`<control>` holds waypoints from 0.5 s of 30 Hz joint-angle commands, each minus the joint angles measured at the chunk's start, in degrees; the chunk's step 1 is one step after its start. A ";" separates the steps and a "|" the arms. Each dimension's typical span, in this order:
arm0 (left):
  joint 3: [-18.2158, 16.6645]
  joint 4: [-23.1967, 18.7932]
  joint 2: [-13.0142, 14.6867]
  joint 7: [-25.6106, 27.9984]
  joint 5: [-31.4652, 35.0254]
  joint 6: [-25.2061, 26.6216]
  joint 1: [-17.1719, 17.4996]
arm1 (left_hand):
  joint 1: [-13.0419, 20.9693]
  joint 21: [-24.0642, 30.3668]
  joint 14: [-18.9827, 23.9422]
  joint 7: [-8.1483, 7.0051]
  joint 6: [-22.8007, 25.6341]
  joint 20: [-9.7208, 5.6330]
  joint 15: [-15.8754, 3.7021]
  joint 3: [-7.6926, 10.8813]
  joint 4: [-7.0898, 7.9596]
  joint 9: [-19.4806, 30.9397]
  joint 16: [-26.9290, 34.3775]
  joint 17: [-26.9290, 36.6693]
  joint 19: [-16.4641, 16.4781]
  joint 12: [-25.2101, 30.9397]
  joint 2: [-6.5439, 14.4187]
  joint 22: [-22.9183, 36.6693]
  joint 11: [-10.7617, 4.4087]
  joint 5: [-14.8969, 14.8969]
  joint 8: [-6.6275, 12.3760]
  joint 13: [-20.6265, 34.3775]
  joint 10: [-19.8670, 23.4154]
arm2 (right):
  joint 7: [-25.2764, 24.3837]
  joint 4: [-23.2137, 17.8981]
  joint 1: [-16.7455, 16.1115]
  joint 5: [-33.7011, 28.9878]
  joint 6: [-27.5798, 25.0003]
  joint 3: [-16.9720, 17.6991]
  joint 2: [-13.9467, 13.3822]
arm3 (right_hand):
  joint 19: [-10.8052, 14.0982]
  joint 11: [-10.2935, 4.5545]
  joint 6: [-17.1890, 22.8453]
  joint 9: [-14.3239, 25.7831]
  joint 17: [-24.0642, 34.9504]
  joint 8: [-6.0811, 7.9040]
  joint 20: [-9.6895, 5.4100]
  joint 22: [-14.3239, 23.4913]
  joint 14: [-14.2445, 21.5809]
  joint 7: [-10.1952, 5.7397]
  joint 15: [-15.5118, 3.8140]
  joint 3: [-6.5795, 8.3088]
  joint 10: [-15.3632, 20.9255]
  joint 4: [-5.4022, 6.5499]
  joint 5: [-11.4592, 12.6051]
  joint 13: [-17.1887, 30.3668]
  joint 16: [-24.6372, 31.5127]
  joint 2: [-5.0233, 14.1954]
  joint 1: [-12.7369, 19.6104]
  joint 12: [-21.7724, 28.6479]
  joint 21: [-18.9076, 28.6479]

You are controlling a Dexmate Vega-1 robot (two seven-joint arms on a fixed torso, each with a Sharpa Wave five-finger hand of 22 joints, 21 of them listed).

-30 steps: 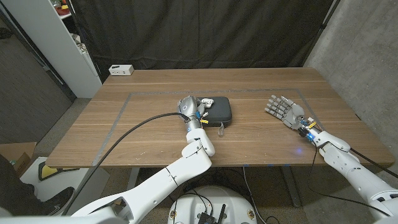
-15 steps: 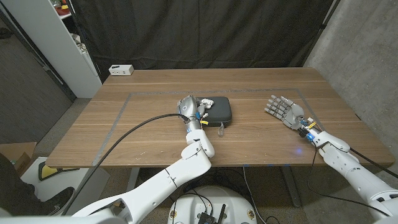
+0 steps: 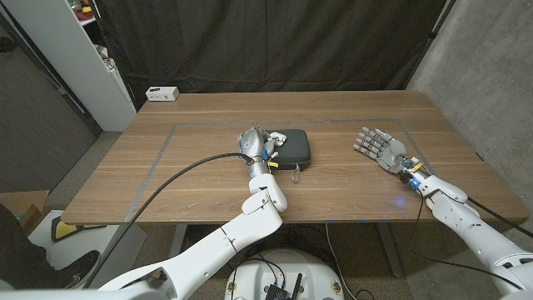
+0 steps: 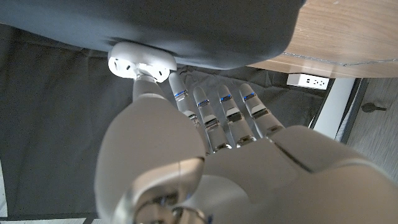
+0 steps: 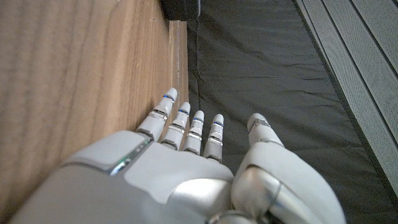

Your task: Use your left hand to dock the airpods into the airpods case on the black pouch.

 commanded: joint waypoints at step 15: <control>-0.26 -14.17 11.14 -8.84 1.64 4.71 4.17 | -9.17 0.64 -3.41 -7.51 -41.05 1.35 -5.19 -4.98 4.01 -4.20 0.20 2.01 -0.40 -2.58 -1.14 -0.26 -0.14 3.07 -3.70 4.56 -7.22 | 0.91 2.24 2.02 -0.87 -0.36 -0.77 0.59 | 0.59 -0.07 0.48 0.04 0.27 0.05 0.87 0.26 0.46 -0.11 -4.07 0.24 0.44 0.02 0.23 0.14 0.36 0.15 0.60 0.34 0.49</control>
